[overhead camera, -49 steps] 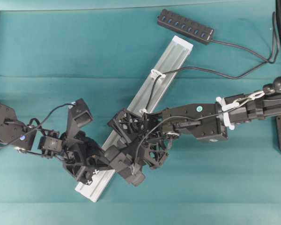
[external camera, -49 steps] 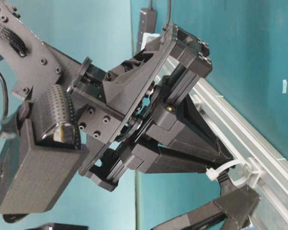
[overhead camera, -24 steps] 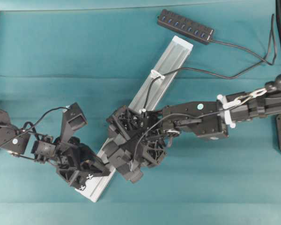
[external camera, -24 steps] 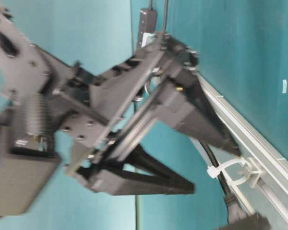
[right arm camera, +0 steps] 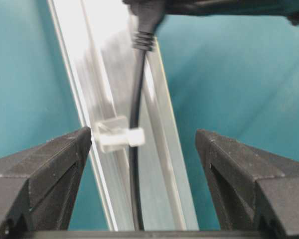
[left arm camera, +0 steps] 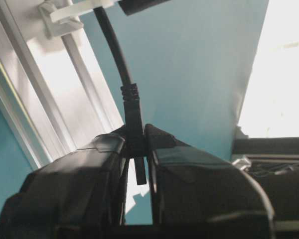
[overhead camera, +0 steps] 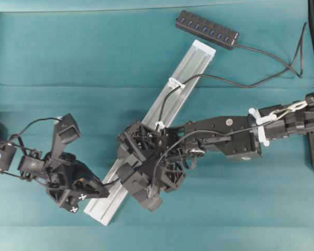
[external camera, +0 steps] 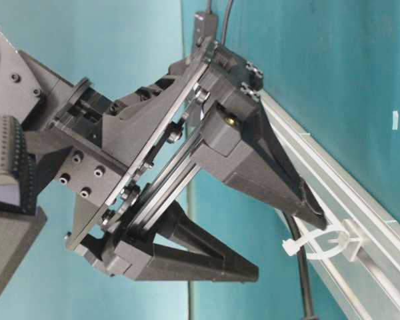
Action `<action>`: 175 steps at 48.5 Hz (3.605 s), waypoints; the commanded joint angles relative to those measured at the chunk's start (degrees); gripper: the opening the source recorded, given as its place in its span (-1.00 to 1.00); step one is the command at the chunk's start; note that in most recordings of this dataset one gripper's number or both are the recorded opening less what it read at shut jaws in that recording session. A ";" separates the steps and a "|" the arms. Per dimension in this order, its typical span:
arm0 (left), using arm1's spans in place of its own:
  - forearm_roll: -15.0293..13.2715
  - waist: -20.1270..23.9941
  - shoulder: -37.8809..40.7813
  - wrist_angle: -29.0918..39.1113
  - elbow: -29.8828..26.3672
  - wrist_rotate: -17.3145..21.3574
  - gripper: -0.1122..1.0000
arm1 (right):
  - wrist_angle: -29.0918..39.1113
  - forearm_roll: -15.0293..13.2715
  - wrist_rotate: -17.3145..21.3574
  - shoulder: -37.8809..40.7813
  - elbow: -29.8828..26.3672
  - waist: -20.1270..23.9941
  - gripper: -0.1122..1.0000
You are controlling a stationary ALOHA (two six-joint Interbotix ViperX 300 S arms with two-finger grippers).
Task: Pass the USB cable through three rings with both arms.
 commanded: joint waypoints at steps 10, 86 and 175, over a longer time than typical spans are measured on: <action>0.18 -1.32 -2.37 0.18 -0.18 0.18 -0.61 | -0.09 -0.09 5.01 -1.23 -0.44 -0.53 0.78; 0.09 -1.14 -14.94 15.56 0.35 0.79 -0.62 | 3.60 -0.09 39.02 -36.04 21.53 -13.71 0.77; 0.44 10.72 -49.75 24.08 -3.34 44.74 0.92 | -0.53 -0.09 49.83 -85.96 46.58 -16.26 0.73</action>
